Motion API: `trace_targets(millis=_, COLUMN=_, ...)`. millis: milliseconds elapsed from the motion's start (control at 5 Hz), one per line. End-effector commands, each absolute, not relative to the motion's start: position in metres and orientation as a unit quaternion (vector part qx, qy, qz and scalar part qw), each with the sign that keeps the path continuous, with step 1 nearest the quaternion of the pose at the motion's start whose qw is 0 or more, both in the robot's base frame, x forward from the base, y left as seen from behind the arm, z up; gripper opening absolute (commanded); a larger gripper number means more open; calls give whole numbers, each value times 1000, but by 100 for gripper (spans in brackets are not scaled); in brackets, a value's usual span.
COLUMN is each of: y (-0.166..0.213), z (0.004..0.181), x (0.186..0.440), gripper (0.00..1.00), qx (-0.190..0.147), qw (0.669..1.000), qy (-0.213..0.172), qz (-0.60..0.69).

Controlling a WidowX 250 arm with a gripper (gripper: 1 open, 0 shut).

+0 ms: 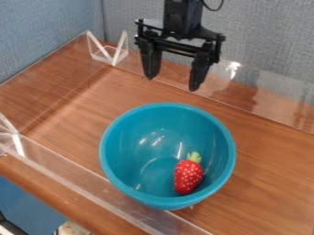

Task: Put the strawberry in the blue bowl

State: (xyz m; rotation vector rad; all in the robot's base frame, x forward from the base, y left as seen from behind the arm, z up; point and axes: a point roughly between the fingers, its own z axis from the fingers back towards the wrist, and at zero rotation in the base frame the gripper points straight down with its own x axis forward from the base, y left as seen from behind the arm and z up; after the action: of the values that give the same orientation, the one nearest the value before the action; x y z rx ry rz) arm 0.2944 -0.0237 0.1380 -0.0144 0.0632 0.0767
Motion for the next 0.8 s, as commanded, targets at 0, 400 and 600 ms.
trace_targets(millis=0, y=-18, z=153, x=305, gripper=100, qx=-9, qw=998, qy=-2, qz=57)
trace_targets(millis=400, y=-4, z=153, x=307, gripper=100, qx=-5, qw=998, qy=1, qz=59)
trace_targets(millis=600, y=-1, z=158, x=304, gripper=100, qx=-3, qw=999, qy=1, qz=40)
